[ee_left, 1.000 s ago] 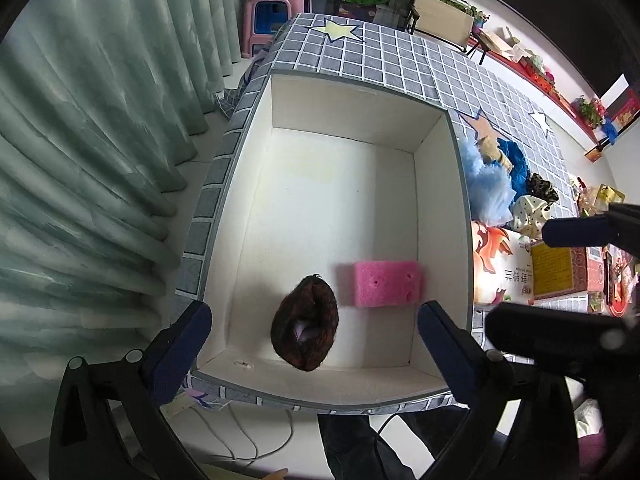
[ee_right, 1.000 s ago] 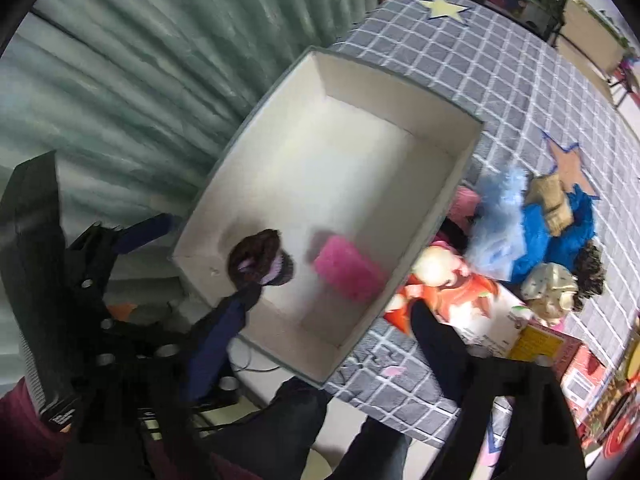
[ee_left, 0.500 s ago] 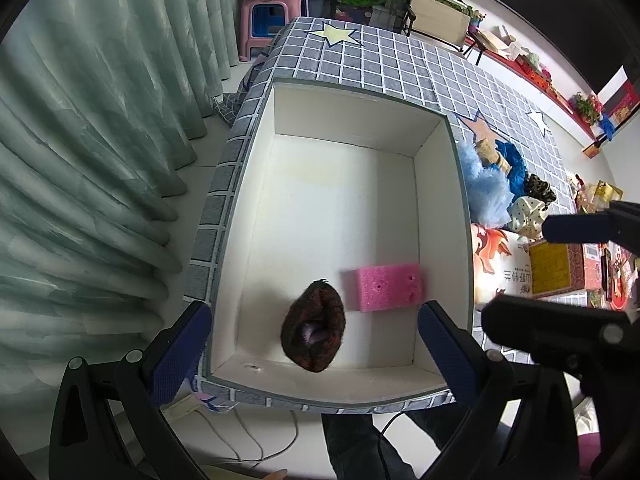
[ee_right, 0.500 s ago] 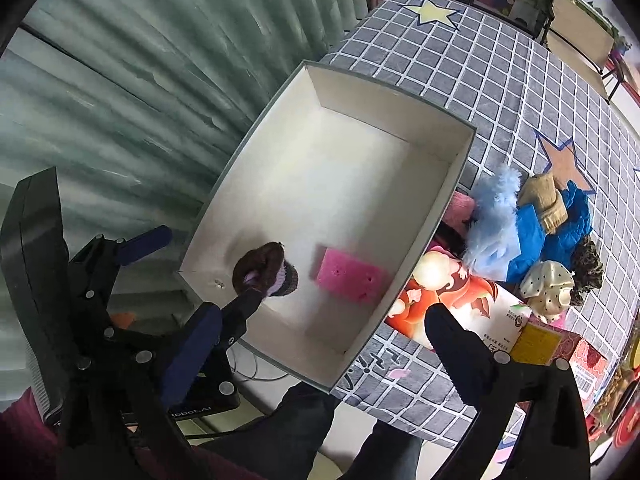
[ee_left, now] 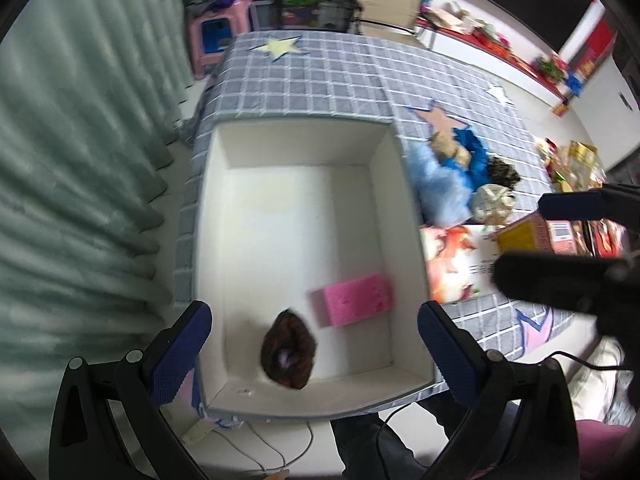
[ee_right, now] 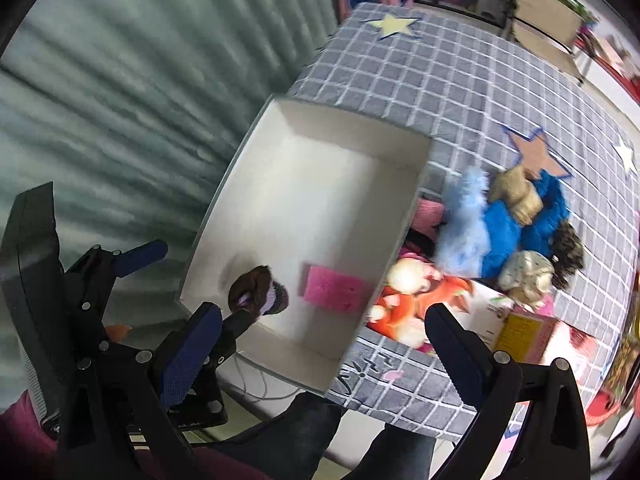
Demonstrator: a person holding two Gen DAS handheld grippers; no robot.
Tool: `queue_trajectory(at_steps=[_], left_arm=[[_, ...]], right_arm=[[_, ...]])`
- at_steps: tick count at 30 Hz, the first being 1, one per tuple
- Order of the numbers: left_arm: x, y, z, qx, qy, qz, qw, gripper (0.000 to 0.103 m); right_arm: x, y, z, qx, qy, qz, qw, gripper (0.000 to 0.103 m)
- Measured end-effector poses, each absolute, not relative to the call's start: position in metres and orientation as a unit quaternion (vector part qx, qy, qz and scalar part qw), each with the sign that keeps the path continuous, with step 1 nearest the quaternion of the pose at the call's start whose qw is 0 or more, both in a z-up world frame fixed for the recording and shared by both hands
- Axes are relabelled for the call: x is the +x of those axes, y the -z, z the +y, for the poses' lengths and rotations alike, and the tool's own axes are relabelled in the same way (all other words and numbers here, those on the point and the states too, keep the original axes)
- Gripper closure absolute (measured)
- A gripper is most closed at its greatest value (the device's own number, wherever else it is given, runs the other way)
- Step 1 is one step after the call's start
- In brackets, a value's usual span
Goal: Organize soft objects
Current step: 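Open both grippers to drop scrunchie and sponge into the white box, then grasp the beige cloth with left gripper while right gripper grasps leopard-print cloth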
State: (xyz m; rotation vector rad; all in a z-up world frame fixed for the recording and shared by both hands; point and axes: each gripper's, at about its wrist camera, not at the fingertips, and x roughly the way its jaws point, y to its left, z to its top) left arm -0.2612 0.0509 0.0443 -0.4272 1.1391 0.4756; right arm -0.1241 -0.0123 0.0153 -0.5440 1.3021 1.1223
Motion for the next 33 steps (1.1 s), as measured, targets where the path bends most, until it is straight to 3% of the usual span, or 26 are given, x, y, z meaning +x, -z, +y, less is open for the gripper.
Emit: queue_trajectory(at_steps=[13, 24, 33], left_arm=[[-0.173, -0.058, 0.028, -0.172, -0.160, 0.548, 0.803, 0.000], [-0.056, -0.043, 0.018, -0.114, -0.141, 0.591, 0.786, 0.000], [0.057, 0.039, 0.023, -0.066, -0.125, 0.674, 0.725, 0.000]], right_arm=[[0.032, -0.048, -0.127, -0.123, -0.371, 0.607, 0.692, 0.001], [0.136, 0.065, -0.151, -0.120, -0.294, 0.676, 0.665, 0.001], [0.163, 0.132, -0.115, -0.129, -0.352, 0.685, 0.625, 0.001]])
